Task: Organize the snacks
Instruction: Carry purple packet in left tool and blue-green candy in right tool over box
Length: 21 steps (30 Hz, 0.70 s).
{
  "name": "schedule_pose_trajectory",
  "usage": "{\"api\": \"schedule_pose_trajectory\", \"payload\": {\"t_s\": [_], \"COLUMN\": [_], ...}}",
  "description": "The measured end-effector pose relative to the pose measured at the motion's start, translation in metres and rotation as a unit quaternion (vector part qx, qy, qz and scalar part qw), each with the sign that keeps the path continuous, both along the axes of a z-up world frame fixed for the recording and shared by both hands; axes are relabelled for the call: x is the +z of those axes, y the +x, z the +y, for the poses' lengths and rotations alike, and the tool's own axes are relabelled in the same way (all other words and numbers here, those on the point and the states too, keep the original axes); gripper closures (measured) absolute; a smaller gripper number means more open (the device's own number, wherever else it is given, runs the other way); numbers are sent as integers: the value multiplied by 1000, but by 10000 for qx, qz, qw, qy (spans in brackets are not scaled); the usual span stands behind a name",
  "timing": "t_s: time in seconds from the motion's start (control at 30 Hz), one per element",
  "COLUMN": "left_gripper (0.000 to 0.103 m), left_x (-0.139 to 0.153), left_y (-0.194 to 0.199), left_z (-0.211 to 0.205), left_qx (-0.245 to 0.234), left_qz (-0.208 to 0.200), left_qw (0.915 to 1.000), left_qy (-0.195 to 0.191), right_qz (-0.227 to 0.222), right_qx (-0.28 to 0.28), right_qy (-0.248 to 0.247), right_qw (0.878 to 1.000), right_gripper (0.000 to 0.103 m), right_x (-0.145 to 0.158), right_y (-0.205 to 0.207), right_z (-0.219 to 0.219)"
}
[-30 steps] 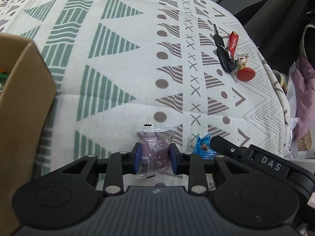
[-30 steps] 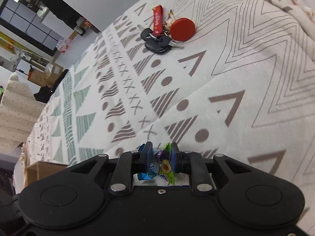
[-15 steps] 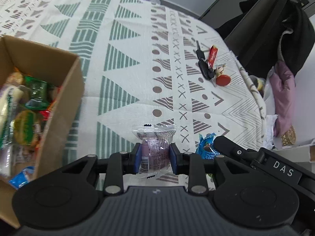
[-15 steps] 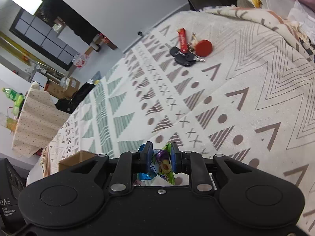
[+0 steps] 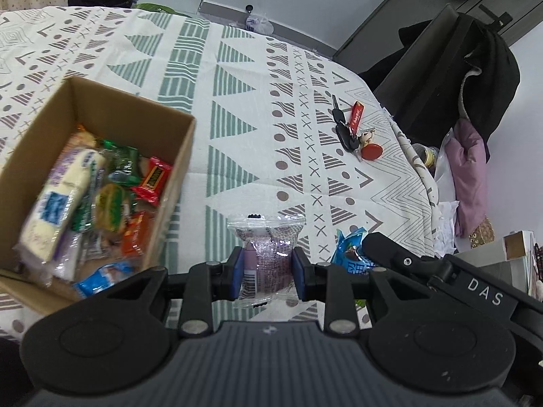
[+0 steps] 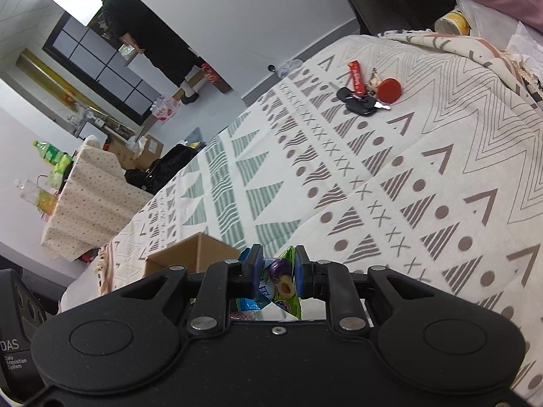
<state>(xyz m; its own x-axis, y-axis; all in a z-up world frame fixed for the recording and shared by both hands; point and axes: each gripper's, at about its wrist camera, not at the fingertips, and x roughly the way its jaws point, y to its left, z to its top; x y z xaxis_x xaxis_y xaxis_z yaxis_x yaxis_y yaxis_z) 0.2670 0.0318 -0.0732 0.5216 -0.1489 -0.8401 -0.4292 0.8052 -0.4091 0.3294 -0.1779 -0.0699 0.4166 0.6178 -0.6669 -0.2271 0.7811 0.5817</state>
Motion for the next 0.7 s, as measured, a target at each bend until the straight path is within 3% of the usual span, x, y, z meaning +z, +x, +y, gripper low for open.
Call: {"api": "schedule_pose_trajectory", "payload": {"t_s": [0.7], "left_gripper": [74], "left_x": [32], "left_y": [-54], "left_z": [77], "left_qx": [303], "left_qz": [24], "left_qw": [9992], "left_qy": [255], "right_qz": [-206], "right_qx": [603], "right_qy": [85], "right_qw": [9979], "right_gripper": [84], "right_x": [31], "right_y": [-42], "right_z": [74]}}
